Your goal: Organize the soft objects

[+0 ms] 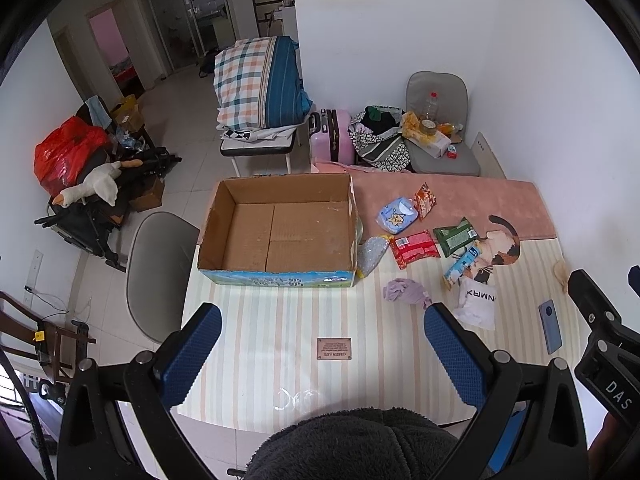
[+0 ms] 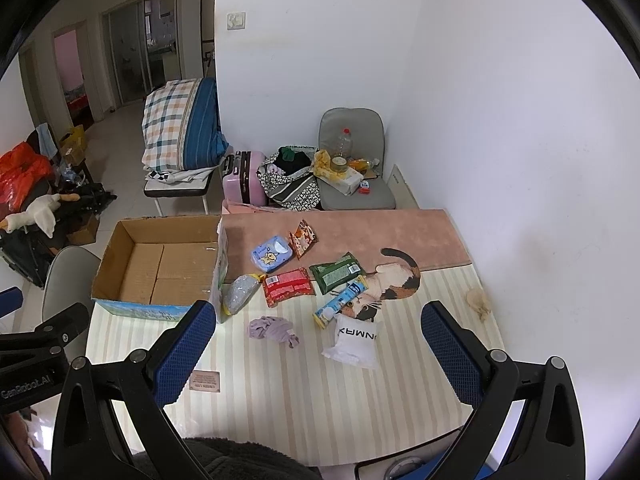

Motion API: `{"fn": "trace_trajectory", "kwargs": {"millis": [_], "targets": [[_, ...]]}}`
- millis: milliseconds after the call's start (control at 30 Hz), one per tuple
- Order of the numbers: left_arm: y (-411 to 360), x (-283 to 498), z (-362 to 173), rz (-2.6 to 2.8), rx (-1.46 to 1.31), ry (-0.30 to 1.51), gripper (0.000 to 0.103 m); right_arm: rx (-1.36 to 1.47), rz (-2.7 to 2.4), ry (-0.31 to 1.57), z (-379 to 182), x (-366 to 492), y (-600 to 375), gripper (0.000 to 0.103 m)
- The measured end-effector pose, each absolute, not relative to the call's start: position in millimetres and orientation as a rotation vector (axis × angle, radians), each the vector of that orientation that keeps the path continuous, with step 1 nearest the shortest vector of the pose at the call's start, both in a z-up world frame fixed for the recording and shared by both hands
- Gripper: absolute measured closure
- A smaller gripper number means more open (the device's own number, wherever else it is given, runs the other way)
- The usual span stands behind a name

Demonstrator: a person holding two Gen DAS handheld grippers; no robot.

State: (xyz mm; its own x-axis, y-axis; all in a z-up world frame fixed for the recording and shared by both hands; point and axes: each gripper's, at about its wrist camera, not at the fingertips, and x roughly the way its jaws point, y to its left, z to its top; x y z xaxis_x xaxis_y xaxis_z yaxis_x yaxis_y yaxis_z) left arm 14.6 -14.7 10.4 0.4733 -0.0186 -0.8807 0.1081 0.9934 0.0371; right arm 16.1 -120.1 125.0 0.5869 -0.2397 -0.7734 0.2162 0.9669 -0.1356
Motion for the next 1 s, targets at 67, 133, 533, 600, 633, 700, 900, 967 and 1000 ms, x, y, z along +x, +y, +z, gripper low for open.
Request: {"fn": "trace_trajectory", "kwargs": {"millis": [67, 133, 533, 600, 633, 700, 900, 967, 1000], "targets": [[-15.7, 15.3, 11.9, -0.079, 0.09, 1.072, 0.0, -0.023, -0.265, 0.902, 127.5, 15.3, -122.9, 0.0], [-15.0, 16.0, 12.2, -0.078, 0.094, 1.075, 0.0, -0.02, -0.263, 0.902, 127.7, 14.1, -125.1, 0.0], [-18.4, 17.0, 13.6, -0.077, 0.086, 1.074, 0.0, -0.019, -0.261, 0.896, 131.2, 12.1, -124.7, 0.0], [-17.5, 16.3, 14.7, -0.079, 0.087, 1.073, 0.0, -0.015, -0.259, 0.896, 131.1, 12.0, -124.7, 0.0], [-19.5, 17.6, 15.6, -0.08, 0.089, 1.072, 0.0, -0.014, -0.26, 0.896, 131.6, 11.9, -123.8, 0.0], [-16.3, 15.7, 14.6, -0.08, 0.086, 1.072, 0.0, -0.013, -0.257, 0.894, 131.3, 11.5, -124.2, 0.0], [-17.0, 16.3, 15.9, -0.077, 0.086, 1.064, 0.0, -0.007, -0.253, 0.889, 134.4, 11.3, -122.1, 0.0], [-19.4, 18.2, 19.9, -0.077, 0.084, 1.059, 0.0, -0.008, -0.252, 0.886, 134.5, 10.3, -122.3, 0.0], [-20.2, 19.1, 20.9, -0.078, 0.084, 1.057, 0.0, -0.007, -0.25, 0.885, 135.6, 10.1, -122.5, 0.0]]}}
